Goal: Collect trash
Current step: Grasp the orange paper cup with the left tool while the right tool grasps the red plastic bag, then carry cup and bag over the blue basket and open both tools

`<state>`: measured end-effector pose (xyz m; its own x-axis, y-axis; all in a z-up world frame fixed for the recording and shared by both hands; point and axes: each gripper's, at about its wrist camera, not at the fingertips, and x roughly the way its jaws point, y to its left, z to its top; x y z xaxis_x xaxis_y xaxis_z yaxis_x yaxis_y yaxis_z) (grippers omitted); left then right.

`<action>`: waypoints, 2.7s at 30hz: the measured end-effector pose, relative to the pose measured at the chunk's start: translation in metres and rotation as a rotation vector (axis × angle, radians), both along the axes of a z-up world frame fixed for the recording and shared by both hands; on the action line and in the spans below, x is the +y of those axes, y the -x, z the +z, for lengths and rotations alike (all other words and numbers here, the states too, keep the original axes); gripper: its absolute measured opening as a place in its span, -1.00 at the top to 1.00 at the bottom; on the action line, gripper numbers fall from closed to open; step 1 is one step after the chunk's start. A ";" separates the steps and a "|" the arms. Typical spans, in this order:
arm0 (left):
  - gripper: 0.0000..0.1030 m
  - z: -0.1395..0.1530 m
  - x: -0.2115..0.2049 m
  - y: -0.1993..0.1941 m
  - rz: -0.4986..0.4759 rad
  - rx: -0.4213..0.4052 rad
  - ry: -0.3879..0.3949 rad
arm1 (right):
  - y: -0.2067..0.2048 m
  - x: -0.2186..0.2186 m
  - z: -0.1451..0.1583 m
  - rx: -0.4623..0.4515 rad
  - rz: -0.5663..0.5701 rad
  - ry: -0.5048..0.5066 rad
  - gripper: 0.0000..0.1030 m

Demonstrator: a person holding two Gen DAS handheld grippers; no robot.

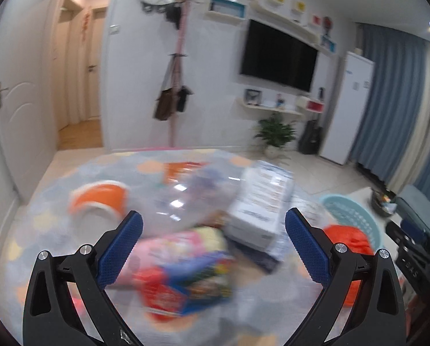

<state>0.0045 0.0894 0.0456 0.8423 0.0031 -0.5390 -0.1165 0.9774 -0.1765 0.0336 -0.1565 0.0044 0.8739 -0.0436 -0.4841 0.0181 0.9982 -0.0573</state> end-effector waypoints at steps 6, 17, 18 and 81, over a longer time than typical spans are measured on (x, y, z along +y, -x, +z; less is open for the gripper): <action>-0.86 0.012 0.094 -0.019 0.114 0.123 0.070 | -0.015 0.002 -0.006 0.068 0.012 -0.061 -0.25; -0.86 -0.043 0.163 -0.064 0.105 0.314 0.376 | -0.038 0.009 -0.017 0.146 0.040 -0.079 -0.55; -0.86 -0.044 0.159 -0.066 0.102 0.333 0.375 | -0.040 0.009 -0.018 0.153 0.040 -0.083 -0.60; -0.15 -0.063 -0.266 -0.204 -0.555 0.301 0.144 | -0.153 -0.218 -0.076 0.337 -0.326 -0.299 0.34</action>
<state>0.2086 -0.1763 -0.0176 0.5094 -0.4793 -0.7147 0.3347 0.8755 -0.3485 0.1868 -0.3743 -0.0717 0.6325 -0.1041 -0.7676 0.3588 0.9176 0.1711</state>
